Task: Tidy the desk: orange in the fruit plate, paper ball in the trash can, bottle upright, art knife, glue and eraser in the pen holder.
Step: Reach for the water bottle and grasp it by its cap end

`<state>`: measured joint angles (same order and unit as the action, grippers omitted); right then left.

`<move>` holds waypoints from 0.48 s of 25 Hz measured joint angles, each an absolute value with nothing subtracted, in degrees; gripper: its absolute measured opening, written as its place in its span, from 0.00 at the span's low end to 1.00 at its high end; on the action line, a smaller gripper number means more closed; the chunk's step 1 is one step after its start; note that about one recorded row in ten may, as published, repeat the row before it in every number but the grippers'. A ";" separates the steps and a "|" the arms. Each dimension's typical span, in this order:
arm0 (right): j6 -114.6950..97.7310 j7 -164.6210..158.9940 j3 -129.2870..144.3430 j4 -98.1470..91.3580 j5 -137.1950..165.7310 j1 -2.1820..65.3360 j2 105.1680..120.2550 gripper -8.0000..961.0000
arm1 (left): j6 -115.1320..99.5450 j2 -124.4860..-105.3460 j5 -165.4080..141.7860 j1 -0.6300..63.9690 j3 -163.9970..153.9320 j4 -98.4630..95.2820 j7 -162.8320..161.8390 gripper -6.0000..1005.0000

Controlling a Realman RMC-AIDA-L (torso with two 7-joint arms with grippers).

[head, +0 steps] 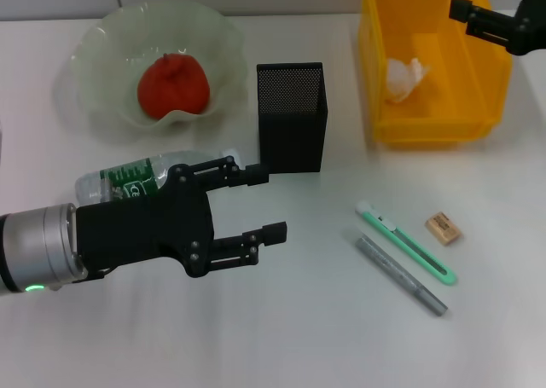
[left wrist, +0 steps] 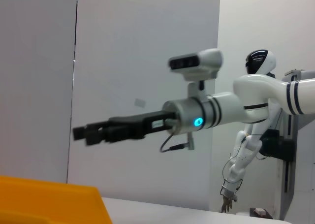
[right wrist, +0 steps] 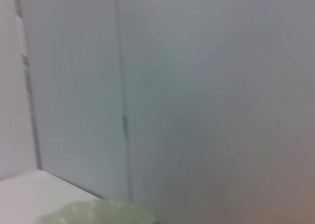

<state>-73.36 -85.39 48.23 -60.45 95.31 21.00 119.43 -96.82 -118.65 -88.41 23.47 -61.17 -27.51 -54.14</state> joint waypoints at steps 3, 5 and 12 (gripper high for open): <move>-79.04 -86.22 47.81 -62.01 94.42 19.25 119.49 0.68 | -96.83 -118.65 -88.42 23.53 -61.17 -27.51 -54.14 0.71; -83.26 -87.14 47.17 -62.16 94.40 18.50 119.48 0.68 | -96.87 -118.65 -88.39 23.56 -61.17 -27.51 -54.14 0.71; -95.76 -86.73 44.74 -58.34 95.27 16.71 119.24 0.68 | -97.11 -118.65 -88.06 23.52 -61.17 -27.51 -54.14 0.71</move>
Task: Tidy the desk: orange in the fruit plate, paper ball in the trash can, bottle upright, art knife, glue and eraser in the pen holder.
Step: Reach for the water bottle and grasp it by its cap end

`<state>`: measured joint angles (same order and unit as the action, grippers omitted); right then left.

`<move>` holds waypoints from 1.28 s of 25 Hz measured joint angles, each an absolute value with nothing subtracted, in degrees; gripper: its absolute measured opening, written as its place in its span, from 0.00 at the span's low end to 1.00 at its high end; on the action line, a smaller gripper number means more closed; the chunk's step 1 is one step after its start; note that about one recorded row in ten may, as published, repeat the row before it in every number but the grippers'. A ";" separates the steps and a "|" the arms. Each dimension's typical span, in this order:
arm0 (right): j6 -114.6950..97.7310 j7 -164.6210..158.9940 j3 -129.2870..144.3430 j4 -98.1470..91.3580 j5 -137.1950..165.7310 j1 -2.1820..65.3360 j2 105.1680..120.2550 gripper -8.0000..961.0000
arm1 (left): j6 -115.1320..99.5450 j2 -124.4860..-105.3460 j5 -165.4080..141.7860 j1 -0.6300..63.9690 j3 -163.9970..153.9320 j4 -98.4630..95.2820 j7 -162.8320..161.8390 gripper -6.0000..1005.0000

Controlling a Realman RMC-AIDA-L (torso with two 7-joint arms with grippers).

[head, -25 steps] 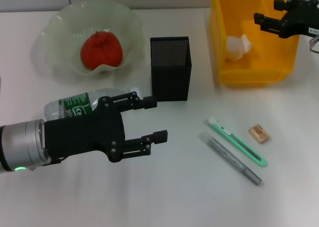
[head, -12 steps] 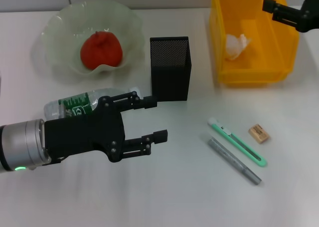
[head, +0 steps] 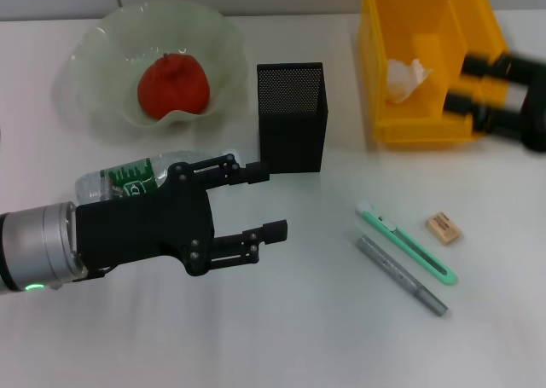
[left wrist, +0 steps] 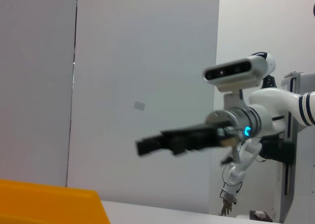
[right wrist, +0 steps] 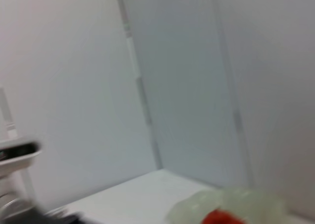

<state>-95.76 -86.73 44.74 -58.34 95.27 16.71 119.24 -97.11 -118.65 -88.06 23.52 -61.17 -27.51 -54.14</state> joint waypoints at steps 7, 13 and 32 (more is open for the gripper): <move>-103.64 -76.09 45.29 -50.43 98.56 16.44 119.23 0.68 | -97.22 -118.65 -88.01 23.59 -61.17 -27.51 -54.14 0.71; -103.04 -67.52 44.93 -40.61 98.63 16.33 119.22 0.68 | -96.98 -118.73 -87.63 23.54 -61.17 -27.51 -54.17 0.71; -94.43 -46.67 45.52 -22.59 98.71 18.63 119.31 0.68 | -84.08 -118.36 -100.98 28.50 -61.94 -48.22 -87.38 0.71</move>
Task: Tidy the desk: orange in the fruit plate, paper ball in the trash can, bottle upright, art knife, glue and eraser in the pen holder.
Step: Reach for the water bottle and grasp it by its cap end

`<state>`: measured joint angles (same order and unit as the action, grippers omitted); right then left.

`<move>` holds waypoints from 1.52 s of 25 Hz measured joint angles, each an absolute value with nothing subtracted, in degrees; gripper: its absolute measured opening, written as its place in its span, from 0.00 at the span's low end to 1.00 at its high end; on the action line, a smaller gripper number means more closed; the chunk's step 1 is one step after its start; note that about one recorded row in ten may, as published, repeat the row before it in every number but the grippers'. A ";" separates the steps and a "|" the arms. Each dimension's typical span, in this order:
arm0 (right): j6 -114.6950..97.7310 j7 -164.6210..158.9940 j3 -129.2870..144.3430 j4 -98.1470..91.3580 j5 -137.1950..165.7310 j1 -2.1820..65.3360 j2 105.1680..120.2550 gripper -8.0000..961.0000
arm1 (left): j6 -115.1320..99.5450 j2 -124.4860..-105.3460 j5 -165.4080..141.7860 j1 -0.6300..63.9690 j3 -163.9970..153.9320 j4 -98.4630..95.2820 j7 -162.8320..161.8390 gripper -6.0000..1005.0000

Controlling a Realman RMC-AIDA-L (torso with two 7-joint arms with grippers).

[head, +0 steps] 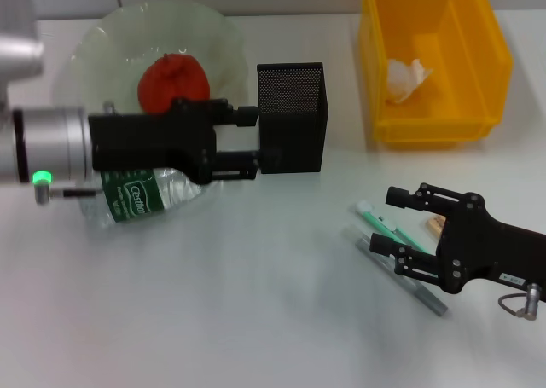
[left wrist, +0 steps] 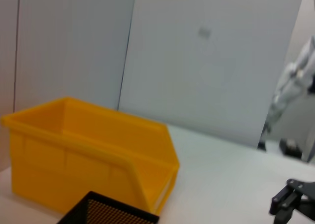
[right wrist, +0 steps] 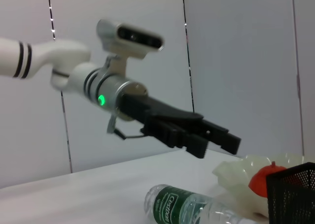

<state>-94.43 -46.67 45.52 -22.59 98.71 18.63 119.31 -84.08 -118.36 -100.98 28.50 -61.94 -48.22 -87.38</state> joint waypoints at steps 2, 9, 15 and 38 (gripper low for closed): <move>-94.41 -46.68 45.53 -22.52 98.71 18.91 119.30 0.68 | -83.87 -118.40 -104.86 29.63 -61.95 -52.53 -92.34 0.71; -94.39 -46.84 45.61 -21.16 98.71 20.04 119.36 0.68 | -82.76 -118.54 -123.27 35.31 -66.96 -67.60 -111.38 0.71; -94.39 -46.59 45.97 -20.79 99.26 20.68 119.36 0.68 | -83.21 -118.78 -136.01 40.28 -74.74 -69.87 -118.66 0.71; -94.39 -46.84 47.04 -18.80 99.41 22.33 119.40 0.68 | -78.72 -119.18 -152.22 46.50 -92.28 -65.53 -131.33 0.71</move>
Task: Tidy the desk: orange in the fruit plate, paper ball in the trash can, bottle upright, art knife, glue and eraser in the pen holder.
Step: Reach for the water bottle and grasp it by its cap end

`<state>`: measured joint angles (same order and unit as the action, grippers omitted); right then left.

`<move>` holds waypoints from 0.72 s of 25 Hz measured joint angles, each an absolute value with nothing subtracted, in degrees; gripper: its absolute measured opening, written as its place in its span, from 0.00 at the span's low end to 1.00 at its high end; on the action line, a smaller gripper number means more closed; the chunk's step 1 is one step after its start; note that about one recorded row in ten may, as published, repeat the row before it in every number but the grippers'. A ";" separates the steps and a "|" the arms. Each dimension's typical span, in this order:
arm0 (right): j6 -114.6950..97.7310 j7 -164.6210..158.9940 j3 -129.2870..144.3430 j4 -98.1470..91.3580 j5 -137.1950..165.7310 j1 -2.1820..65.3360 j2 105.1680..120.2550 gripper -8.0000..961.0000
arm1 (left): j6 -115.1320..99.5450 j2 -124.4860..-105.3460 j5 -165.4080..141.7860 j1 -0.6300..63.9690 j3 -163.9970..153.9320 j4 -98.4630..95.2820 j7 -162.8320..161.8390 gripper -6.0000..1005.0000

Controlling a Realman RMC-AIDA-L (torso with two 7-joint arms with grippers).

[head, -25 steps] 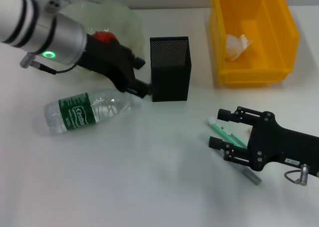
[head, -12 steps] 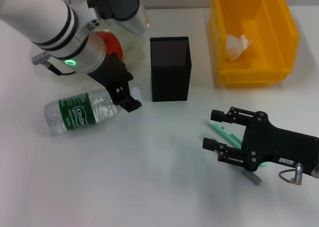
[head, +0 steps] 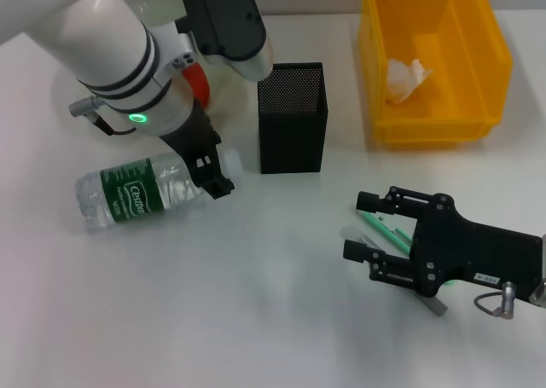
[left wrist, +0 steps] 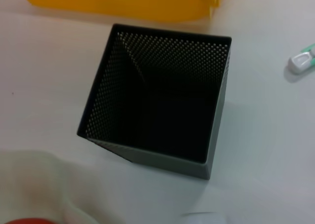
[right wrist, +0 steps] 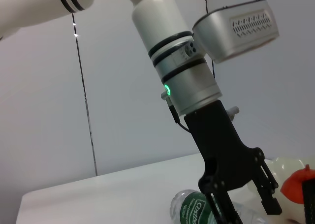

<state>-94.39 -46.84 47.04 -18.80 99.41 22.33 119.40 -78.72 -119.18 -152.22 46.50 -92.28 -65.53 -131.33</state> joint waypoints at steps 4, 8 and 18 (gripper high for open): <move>-94.39 -46.67 47.04 -17.89 99.45 22.45 119.38 0.68 | -77.39 -119.18 -152.33 47.01 -93.59 -63.86 -132.14 0.71; -94.37 -46.58 47.11 -17.06 99.59 22.60 119.36 0.68 | -75.54 -119.18 -152.28 47.18 -93.86 -62.92 -132.27 0.71; -93.84 -46.54 47.11 -15.26 99.59 22.67 119.36 0.68 | -73.78 -119.18 -152.39 48.65 -96.44 -59.12 -132.73 0.71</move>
<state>-93.84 -46.54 47.11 -15.26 99.59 22.67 119.36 -73.78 -119.18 -152.39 48.65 -96.44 -59.12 -132.73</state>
